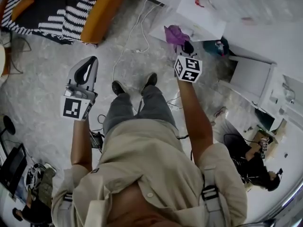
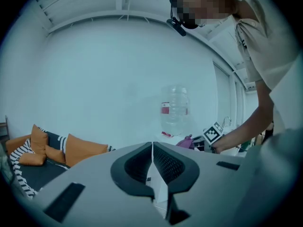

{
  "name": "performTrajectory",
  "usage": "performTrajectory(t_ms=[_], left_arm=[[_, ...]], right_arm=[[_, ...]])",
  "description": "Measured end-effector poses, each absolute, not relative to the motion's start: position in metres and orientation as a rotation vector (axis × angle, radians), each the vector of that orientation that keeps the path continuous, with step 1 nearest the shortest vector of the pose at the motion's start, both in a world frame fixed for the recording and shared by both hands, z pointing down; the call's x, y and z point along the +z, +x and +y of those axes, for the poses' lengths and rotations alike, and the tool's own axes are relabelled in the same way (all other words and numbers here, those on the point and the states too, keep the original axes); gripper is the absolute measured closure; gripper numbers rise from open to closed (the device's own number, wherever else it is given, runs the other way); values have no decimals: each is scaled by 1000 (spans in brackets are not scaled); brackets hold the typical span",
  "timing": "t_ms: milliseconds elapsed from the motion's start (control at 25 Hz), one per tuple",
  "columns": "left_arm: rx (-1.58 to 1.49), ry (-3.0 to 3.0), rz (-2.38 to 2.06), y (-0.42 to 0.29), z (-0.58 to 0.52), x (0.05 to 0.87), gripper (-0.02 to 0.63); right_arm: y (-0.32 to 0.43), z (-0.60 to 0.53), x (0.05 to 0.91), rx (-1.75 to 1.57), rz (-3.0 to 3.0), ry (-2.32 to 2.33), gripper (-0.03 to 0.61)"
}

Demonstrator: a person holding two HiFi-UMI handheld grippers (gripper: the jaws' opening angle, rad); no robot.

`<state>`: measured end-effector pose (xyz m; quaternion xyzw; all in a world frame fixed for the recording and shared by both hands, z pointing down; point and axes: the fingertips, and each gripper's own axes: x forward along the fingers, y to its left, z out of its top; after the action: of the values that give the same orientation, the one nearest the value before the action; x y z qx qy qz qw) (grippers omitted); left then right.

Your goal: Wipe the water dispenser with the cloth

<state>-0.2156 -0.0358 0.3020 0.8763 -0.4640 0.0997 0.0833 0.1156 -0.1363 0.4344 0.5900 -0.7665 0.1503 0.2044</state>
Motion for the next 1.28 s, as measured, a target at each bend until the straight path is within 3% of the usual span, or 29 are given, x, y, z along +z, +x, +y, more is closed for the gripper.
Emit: performTrajectory(t_ms=[560, 1280], left_arm=[[217, 2747, -1366, -217, -12, 216, 589], [123, 2740, -1508, -252, 9, 168, 589]], right_arm=[[107, -54, 191, 108, -2373, 1702, 508], [90, -12, 123, 63, -2422, 1644, 514]])
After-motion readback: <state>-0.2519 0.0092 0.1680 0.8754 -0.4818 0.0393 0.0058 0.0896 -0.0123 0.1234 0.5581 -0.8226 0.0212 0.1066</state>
